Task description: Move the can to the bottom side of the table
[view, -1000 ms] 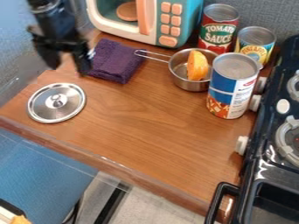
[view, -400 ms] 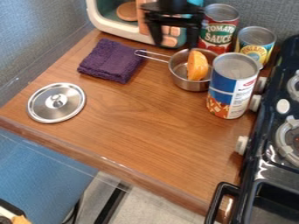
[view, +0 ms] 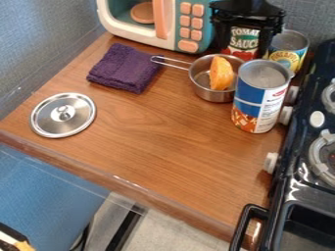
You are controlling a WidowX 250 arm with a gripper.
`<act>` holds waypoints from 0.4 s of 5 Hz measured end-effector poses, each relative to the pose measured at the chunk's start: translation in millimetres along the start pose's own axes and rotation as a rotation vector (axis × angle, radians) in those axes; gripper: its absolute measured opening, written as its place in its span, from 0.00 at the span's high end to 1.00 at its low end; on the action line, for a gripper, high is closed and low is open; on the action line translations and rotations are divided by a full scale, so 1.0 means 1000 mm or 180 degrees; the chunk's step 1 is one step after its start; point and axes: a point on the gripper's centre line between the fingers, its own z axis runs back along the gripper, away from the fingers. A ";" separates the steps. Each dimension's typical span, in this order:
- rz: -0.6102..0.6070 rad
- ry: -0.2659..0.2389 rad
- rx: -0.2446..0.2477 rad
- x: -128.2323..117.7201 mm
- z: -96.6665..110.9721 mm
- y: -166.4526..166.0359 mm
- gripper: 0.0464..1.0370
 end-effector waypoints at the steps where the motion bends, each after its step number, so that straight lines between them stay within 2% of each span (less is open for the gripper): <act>1: -0.0041 -0.0035 -0.0035 0.008 -0.012 -0.019 0.04; 2: -0.0088 -0.0026 -0.0090 0.013 -0.025 -0.041 0.04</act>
